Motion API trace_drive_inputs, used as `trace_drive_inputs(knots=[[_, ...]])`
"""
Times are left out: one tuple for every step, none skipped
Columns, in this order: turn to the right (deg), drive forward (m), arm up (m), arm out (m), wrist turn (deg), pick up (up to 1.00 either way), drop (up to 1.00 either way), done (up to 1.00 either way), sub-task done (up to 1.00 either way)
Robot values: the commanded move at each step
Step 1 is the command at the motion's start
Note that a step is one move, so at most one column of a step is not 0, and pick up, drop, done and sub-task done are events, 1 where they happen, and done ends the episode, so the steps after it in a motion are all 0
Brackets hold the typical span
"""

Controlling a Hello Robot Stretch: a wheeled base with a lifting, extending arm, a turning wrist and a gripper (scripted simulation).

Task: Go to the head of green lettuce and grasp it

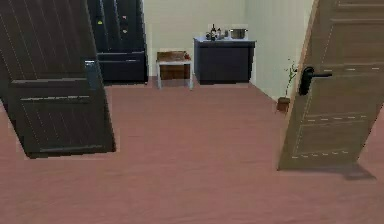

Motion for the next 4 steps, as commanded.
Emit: trace_drive_inputs(knots=[[0.0, 1.00, 0.00, 0.00, 0.0, 0.00, 0.00, 0.00, 0.00], [0.0, 0.85, 0.00, 0.00, 0.0, 0.00, 0.00, 0.00, 0.00], [9.0, 0.00, 0.00, 0.00, 0.0, 0.00, 0.00, 0.00, 0.00], [3.0, 0.00, 0.00, 0.00, 0.0, 0.00, 0.00, 0.00, 0.00]])
